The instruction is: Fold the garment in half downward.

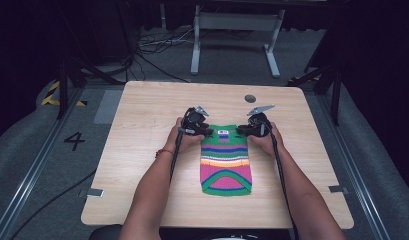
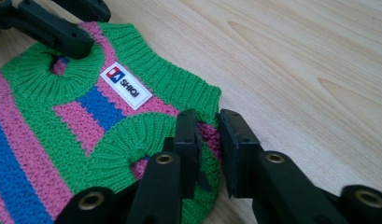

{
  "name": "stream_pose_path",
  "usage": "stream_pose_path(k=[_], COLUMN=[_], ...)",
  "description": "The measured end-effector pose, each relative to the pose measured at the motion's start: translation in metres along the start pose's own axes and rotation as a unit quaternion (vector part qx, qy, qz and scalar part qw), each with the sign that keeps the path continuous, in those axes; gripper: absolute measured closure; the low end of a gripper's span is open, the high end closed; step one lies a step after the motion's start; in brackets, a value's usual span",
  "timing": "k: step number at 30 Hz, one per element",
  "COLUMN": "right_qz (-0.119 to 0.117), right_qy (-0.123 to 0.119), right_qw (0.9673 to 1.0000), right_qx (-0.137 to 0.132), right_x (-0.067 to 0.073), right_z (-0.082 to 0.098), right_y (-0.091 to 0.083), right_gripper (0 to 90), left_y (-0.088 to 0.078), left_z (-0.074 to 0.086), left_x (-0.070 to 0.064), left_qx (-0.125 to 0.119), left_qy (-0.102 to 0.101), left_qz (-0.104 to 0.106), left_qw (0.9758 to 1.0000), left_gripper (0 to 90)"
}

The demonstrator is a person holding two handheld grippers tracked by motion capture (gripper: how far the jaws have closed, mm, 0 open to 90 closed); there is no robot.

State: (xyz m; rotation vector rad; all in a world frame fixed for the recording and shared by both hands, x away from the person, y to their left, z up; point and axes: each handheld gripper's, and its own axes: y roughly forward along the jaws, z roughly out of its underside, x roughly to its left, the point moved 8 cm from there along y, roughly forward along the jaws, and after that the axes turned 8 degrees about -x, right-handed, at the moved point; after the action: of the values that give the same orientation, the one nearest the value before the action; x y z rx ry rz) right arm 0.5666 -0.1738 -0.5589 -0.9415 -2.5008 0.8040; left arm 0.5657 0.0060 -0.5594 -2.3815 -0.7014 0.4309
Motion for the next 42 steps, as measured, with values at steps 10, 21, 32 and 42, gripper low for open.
stream_pose_path(k=[10,21,32,42], right_qz=[0.0,0.017,-0.005,-0.012], right_qy=[-0.018,-0.005,-0.007,-0.035], right_qw=[0.9997,0.9998,1.0,0.9986], right_qx=[0.019,0.002,0.0,-0.038], right_x=[0.004,-0.002,0.003,0.015], right_z=[0.0,-0.003,-0.004,-0.023], right_y=[-0.004,0.002,-0.001,-0.023], right_gripper=[83.8,66.7,85.3,85.4], left_y=[0.006,0.007,0.003,-0.022], left_z=[-0.004,-0.006,-0.007,-0.021], left_x=[0.005,-0.001,-0.003,-0.011], left_qx=[0.001,0.015,0.011,-0.021], left_qy=[-0.002,-0.002,0.021,0.053], left_qz=[-0.034,-0.01,-0.016,-0.023], left_qw=[0.9994,0.9998,0.9996,0.9981], left_gripper=[48.7,65.1,81.6,82.2])
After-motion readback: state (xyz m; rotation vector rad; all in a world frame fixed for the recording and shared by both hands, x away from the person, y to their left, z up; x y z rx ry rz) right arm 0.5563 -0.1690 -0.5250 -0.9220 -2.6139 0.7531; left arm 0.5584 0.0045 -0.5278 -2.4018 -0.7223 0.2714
